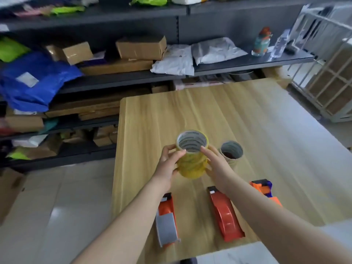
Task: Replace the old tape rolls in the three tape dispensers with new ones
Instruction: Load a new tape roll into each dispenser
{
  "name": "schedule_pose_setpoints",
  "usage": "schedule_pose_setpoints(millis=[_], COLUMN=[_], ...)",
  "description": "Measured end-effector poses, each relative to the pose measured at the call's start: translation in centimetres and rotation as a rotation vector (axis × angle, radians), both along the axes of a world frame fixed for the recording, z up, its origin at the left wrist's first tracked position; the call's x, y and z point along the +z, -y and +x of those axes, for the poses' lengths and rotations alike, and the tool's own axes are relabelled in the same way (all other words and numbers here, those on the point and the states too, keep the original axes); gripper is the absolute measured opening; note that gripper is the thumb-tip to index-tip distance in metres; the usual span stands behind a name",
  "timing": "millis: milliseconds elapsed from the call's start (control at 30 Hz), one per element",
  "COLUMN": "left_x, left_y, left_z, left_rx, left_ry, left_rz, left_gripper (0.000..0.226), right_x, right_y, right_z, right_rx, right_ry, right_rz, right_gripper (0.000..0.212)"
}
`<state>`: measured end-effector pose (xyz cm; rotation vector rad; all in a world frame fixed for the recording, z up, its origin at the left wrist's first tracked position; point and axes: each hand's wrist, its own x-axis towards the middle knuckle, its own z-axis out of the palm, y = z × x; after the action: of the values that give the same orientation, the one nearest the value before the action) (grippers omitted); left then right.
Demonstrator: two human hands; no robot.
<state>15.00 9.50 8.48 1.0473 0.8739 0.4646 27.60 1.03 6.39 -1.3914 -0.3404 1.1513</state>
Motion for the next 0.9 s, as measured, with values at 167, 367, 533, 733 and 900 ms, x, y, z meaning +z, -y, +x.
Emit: schedule_pose_setpoints(millis=[167,367,533,733,900], left_x=[-4.0,-7.4,-9.4,-10.5,-10.4], left_y=[-2.0,-3.1,-2.9,-2.0,-1.5], left_z=[0.2,0.3,0.0,-0.7,-0.6], left_rx=[0.037,0.063,0.08,0.118,0.107], left_ry=[-0.078,-0.127,-0.163,-0.199,-0.219], left_rz=[-0.054,-0.128,-0.169,-0.221,-0.174], left_gripper=[0.032,0.032,0.032,0.033,0.038], right_x=[-4.4,-7.7,-9.0,-9.8,-9.1], right_y=[-1.7,-3.2,-3.0,-2.3,-2.2], right_z=[0.3,0.1,0.0,-0.4,-0.3], right_rx=[0.071,0.084,0.125,0.181,0.242], right_ry=[-0.034,-0.115,-0.128,-0.109,-0.022], right_rz=[-0.045,-0.036,-0.054,-0.084,-0.075], right_gripper=[0.058,0.064,0.067,0.057,0.041])
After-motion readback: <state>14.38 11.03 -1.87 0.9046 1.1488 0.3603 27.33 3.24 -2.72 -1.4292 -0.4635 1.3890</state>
